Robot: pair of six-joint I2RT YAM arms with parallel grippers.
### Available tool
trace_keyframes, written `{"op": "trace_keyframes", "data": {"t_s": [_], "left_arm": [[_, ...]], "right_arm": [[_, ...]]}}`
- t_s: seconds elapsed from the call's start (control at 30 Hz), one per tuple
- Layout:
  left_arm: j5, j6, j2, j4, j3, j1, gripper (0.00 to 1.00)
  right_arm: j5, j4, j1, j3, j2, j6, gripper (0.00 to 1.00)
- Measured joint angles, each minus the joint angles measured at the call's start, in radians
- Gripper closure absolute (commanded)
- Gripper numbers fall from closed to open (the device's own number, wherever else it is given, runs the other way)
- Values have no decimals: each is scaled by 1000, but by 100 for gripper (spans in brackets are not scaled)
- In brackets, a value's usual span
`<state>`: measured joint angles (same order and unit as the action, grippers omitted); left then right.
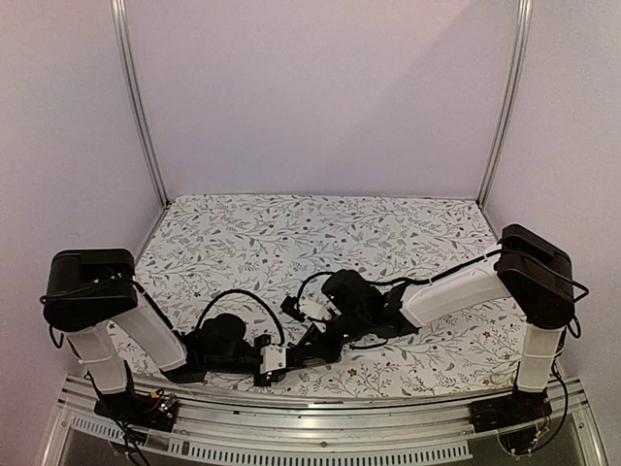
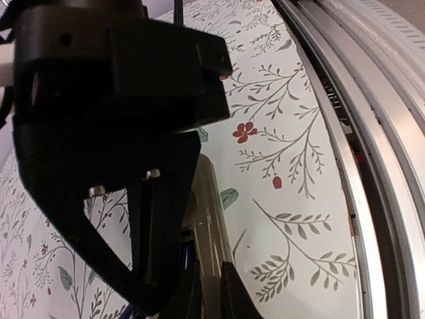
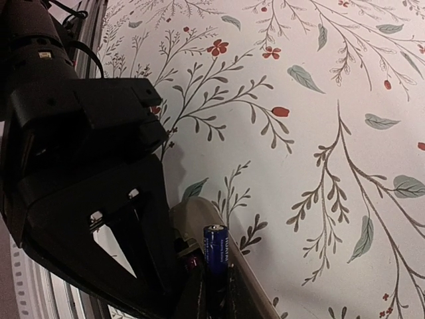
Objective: Load the batteries into the remote control
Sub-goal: Adjust the battery in the battery compartment.
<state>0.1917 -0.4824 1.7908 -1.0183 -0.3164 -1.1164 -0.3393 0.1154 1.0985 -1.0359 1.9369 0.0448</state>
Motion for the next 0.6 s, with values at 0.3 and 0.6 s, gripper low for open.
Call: {"op": "trace_keyframes", "data": {"t_s": [0.3, 0.6], "left_arm": [[5, -12, 0, -8, 5, 0, 89], [7, -22, 0, -13, 10, 0, 89]], "right_arm": [[34, 6, 0, 68, -59, -82, 100], [63, -51, 8, 51, -67, -189, 100]]}}
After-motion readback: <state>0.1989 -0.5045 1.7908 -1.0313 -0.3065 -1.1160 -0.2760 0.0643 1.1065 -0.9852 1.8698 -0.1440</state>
